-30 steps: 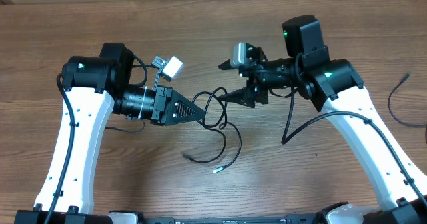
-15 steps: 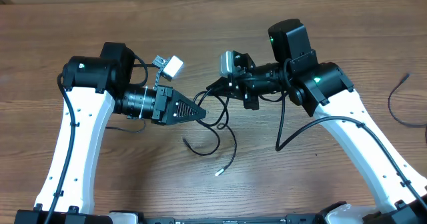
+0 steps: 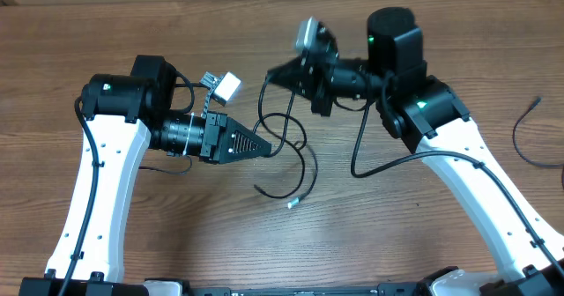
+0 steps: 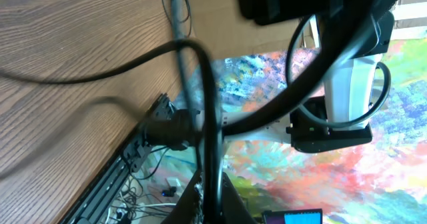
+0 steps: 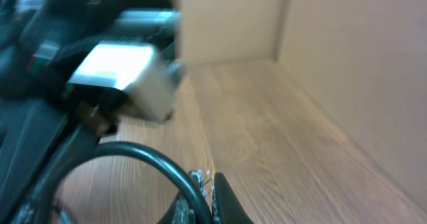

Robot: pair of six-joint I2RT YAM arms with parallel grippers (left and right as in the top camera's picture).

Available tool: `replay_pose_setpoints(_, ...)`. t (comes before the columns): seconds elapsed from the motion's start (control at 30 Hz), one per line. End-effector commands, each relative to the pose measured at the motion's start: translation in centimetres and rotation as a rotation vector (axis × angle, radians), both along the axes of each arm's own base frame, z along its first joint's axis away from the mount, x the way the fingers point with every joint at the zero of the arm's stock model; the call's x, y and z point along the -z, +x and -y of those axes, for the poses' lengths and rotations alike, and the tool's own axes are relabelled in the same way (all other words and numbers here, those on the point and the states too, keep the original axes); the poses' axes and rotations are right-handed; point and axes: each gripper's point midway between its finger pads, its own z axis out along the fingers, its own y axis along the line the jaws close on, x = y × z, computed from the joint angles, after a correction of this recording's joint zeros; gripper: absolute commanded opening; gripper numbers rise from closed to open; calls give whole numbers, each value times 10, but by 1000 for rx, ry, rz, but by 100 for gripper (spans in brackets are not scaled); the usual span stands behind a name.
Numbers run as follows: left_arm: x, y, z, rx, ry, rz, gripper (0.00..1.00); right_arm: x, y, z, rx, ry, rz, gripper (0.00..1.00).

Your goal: Untangle cables

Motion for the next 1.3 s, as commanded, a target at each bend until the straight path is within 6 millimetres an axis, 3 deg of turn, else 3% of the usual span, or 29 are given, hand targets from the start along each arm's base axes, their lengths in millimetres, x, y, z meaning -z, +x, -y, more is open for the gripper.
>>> replay_pose_setpoints(0.0, -6, -2, 2, 4, -11, -1, 4, -31, 35, 33, 294, 130, -168, 4)
replay_pose_setpoints(0.1, -2, -2, 1, 6, 12, 1, 5, -48, 59, 61, 490, 260, -276, 4)
replay_pose_setpoints(0.27, 6, -2, -1, 10, 59, 4, 4, -73, 86, 135, 829, 526, -434, 4)
replay_pose_setpoints(0.43, 9, -2, -2, 11, 75, 8, 4, -90, 92, 208, 1028, 654, -414, 4)
replay_pose_setpoints(0.63, 9, -2, -2, 11, 75, 11, 5, -94, 91, 269, 1153, 690, -381, 4)
replay_pose_setpoints(0.7, 9, -1, -2, 10, 74, 17, 4, -94, 88, 270, 1117, 678, -396, 4)
replay_pose_setpoints(0.93, 3, 4, 0, 5, 34, 42, 6, -88, 63, 214, 767, 485, -404, 4)
replay_pose_setpoints(1.1, 3, 18, 2, -36, 37, 20, 16, -81, 25, 174, 455, 364, -416, 4)
replay_pose_setpoints(1.27, 0, 36, 3, -91, 35, -18, 23, -64, -8, 155, 241, 254, -385, 4)
